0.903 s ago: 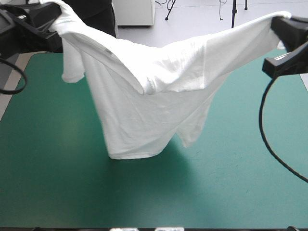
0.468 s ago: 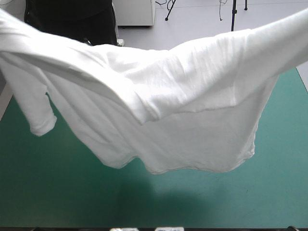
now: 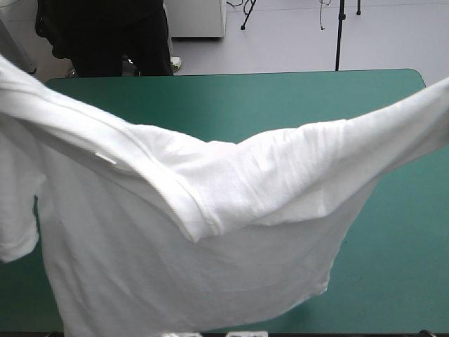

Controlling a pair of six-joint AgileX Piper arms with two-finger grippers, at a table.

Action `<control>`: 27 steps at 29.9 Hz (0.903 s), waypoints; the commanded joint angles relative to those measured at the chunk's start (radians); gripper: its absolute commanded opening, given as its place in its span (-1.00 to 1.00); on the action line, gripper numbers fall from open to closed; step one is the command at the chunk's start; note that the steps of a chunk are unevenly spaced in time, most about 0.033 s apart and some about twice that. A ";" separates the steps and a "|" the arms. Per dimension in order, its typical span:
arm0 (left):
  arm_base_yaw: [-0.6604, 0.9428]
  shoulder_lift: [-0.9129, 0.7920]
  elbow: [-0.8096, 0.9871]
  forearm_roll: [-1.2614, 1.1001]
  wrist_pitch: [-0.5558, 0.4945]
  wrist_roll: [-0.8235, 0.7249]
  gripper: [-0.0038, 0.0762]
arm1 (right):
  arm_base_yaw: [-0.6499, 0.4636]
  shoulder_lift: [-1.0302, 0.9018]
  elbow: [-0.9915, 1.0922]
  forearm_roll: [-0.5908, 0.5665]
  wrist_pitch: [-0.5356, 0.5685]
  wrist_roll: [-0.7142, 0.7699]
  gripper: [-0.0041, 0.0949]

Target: Fold the cloth

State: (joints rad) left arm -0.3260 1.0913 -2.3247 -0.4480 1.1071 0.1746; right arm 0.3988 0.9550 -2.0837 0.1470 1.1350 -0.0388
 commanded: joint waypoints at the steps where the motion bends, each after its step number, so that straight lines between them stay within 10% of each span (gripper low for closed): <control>1: -0.003 0.030 0.097 0.031 -0.075 -0.018 -0.93 | 0.002 0.013 0.132 -0.007 -0.082 0.004 -0.94; 27: -0.001 0.638 0.346 0.183 -0.292 -0.029 -0.93 | -0.041 0.565 0.384 -0.687 -0.359 0.241 -0.95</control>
State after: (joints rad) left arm -0.3260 1.7190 -1.9546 -0.2461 0.9254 0.1560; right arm 0.3868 1.5096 -1.6727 -0.4857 0.8821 0.1806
